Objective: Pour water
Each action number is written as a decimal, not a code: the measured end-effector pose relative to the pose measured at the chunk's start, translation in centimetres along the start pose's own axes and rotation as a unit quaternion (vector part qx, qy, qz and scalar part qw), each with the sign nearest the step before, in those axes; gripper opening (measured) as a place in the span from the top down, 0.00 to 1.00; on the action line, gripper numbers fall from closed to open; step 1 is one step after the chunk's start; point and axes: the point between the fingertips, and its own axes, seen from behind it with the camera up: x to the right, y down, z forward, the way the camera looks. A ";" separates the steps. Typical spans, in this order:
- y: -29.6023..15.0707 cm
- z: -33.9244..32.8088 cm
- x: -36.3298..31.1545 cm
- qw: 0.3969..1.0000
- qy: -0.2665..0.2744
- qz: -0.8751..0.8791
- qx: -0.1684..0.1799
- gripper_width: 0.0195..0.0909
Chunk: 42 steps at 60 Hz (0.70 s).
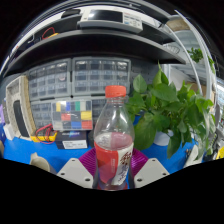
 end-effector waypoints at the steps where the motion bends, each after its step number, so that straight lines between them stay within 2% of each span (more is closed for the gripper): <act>1: 0.4 0.1 0.0 1.000 0.001 -0.001 -0.001 0.70; 4: 1.8 0.4 0.0 1.000 0.001 -0.005 -0.008 0.68; 5: 2.4 0.5 0.0 1.000 0.000 -0.006 -0.013 0.62; 8: 2.2 0.6 -0.1 1.000 -0.003 -0.010 0.013 0.66; 12: 2.5 -0.3 0.0 1.000 -0.004 -0.008 0.015 0.66; 22: 2.5 -0.7 0.1 1.000 -0.006 -0.011 0.025 0.56; 25: 2.9 -0.8 0.4 1.000 -0.004 -0.003 0.014 0.52; 29: 4.6 -0.8 0.5 1.000 -0.007 0.013 -0.024 0.34; 36: 5.5 -1.6 1.0 0.999 -0.002 0.012 -0.040 0.34; 42: 6.4 -3.3 0.8 0.998 -0.007 0.004 -0.063 0.24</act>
